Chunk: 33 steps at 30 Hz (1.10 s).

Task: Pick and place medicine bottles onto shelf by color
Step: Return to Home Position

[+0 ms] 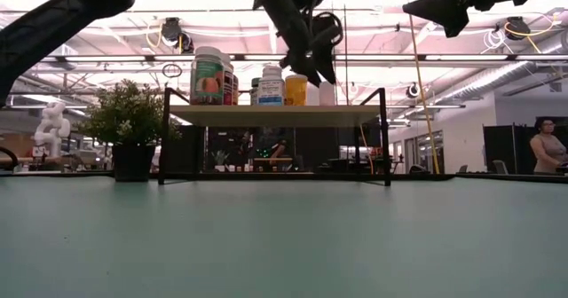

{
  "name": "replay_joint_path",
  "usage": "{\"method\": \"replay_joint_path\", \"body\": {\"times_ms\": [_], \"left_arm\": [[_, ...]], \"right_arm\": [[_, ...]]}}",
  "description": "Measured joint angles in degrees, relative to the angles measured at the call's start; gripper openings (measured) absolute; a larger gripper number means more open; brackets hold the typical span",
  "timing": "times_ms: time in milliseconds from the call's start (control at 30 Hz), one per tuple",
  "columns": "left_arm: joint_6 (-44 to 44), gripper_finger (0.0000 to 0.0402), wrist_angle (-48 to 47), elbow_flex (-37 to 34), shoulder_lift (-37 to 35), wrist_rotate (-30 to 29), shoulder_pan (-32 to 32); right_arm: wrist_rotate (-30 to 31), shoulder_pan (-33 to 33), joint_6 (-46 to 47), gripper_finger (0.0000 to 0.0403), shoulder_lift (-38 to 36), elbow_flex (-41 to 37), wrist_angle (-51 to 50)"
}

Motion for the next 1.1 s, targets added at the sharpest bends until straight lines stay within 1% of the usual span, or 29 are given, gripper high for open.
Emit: {"method": "replay_joint_path", "body": {"times_ms": [100,233,300,367,433,533,633,733,767,833,900,967,1100], "left_arm": [[2.30,0.0250,-0.07,-0.04,-1.62,-0.65,-0.70],[4.51,0.0254,-0.33,-0.03,-5.51,-2.48,-1.98],[4.53,0.0253,-1.24,-0.04,-8.11,-4.04,-2.82],[2.69,0.0249,-1.87,-0.03,-10.83,-6.98,-3.89],[1.34,0.0240,-4.57,-0.03,-13.99,-9.17,-4.99],[0.90,0.0220,-7.56,-0.16,-18.05,-10.84,-7.71],[0.90,0.0193,-6.84,-3.36,-21.74,-12.65,-12.31],[1.02,0.0162,-1.52,-11.21,-25.88,-15.30,-17.80],[0.97,0.0152,0.45,-14.71,-27.19,-16.32,-19.53],[0.86,0.0132,7.46,-22.97,-30.82,-18.07,-23.12],[0.47,0.0114,15.39,-32.50,-34.05,-19.36,-26.30],[0.05,0.0100,25.11,-42.81,-37.78,-20.25,-29.25],[-0.44,0.0079,45.93,-62.91,-45.07,-21.83,-33.14]], "right_arm": [[0.00,0.00,-0.02,0.0274,0.00,0.00,-0.08],[0.00,0.00,-0.20,0.0274,0.02,0.02,-0.89],[0.00,0.00,-0.48,0.0274,0.01,0.02,-1.39],[-0.01,0.00,-0.72,0.0274,0.02,0.01,-1.71],[-0.02,0.11,-1.20,0.0274,0.19,0.00,-2.18],[-0.13,0.57,-1.29,0.0274,1.11,0.00,-2.69],[-0.14,1.23,-1.64,0.0272,2.59,-0.04,-2.67],[0.07,1.78,-1.93,0.0255,3.74,-0.08,-2.60],[0.02,1.81,-1.93,0.0244,3.98,-0.09,-2.66],[0.00,1.79,-2.12,0.0215,4.10,-0.09,-2.18],[-0.17,2.00,-2.79,0.0177,3.90,-0.09,-2.21],[-0.42,2.42,-3.91,0.0131,3.23,-0.09,-2.31],[-1.70,3.53,-6.78,0.0037,1.59,-0.09,-2.24]]}}
